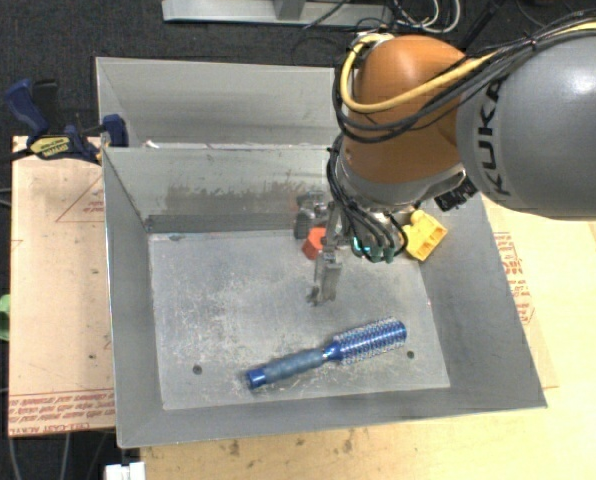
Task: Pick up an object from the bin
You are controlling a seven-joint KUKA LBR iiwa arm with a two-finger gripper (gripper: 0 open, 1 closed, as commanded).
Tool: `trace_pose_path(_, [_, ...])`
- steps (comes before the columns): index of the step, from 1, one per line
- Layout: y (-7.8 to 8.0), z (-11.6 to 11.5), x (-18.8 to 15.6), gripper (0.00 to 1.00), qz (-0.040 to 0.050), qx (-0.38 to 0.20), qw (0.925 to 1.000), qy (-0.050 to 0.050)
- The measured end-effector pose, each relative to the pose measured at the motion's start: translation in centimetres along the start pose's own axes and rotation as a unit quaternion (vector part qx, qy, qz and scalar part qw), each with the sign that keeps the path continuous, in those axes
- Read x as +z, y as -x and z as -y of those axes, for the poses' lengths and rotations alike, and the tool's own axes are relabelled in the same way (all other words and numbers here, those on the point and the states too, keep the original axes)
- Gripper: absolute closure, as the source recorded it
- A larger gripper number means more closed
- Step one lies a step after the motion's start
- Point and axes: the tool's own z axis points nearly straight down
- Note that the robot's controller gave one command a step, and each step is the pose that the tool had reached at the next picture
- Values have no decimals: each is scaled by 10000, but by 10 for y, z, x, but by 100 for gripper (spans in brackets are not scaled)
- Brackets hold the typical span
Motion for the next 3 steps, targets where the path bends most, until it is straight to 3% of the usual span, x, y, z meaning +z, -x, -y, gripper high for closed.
trace_pose_path(1, [-83,-3,75,0,-32,-406,9992,-6])
trace_pose_path(2, [-69,16,169,0,24,-1218,9926,-3])
trace_pose_path(3, [-68,15,166,100,35,-1218,9925,1])
